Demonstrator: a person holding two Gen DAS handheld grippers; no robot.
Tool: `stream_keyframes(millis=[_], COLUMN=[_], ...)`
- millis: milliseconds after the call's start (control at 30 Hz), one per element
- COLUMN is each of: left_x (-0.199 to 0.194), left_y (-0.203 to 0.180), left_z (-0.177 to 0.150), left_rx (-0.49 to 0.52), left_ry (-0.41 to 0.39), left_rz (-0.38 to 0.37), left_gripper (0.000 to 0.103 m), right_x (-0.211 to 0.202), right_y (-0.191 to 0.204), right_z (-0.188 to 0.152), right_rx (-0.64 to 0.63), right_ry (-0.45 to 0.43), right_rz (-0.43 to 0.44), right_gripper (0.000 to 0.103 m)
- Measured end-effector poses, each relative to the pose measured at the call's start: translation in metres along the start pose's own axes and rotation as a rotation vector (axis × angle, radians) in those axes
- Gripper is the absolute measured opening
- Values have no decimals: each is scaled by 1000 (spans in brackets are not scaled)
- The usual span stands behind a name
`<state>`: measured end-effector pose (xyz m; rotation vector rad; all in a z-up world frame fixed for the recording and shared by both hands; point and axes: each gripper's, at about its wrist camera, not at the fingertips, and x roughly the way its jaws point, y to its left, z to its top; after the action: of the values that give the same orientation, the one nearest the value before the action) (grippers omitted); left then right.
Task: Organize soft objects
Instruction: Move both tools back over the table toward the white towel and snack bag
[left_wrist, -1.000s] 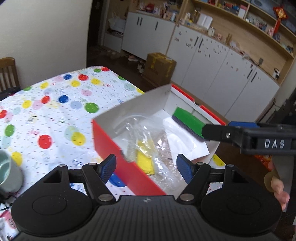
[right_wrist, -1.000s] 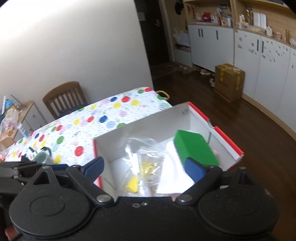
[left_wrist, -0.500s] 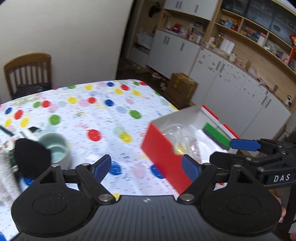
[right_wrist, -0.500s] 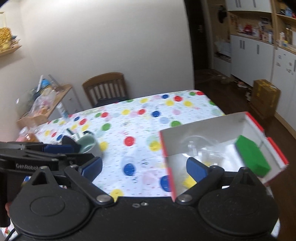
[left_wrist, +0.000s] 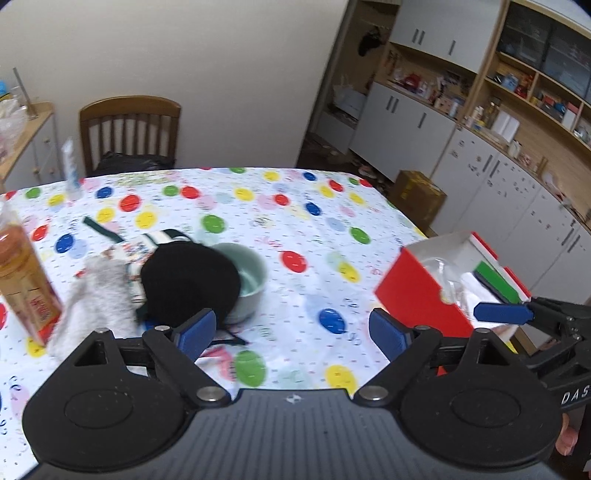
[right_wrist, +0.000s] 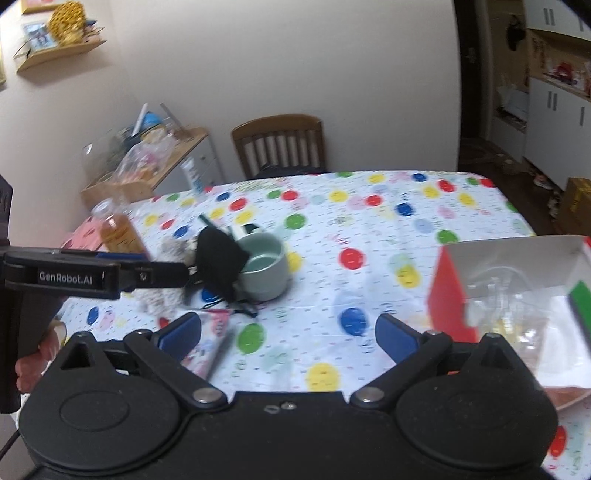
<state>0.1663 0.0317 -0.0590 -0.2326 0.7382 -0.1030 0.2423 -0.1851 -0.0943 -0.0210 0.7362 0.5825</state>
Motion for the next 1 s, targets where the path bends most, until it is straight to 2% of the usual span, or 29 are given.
stream_keyframes(millis=[67, 433, 567, 767, 1000], left_x=[-2, 2, 10, 28, 52], left_y=[12, 85, 109, 132, 145], left_z=[-2, -20, -26, -33, -38], left_rx=[-15, -114, -137, -138, -139], left_ry=[-3, -26, -22, -15, 7], left_rz=[16, 156, 183, 239, 262], left_gripper=[103, 103, 103, 103, 103], right_x=[8, 66, 90, 118, 151], right_y=[10, 58, 70, 94, 104], right_z=[-2, -16, -23, -32, -37], right_rx=[-6, -53, -53, -128, -99], right_ry=[15, 112, 138, 148, 205], right_rz=[18, 55, 53, 26, 27], right_gripper=[101, 101, 101, 100, 97])
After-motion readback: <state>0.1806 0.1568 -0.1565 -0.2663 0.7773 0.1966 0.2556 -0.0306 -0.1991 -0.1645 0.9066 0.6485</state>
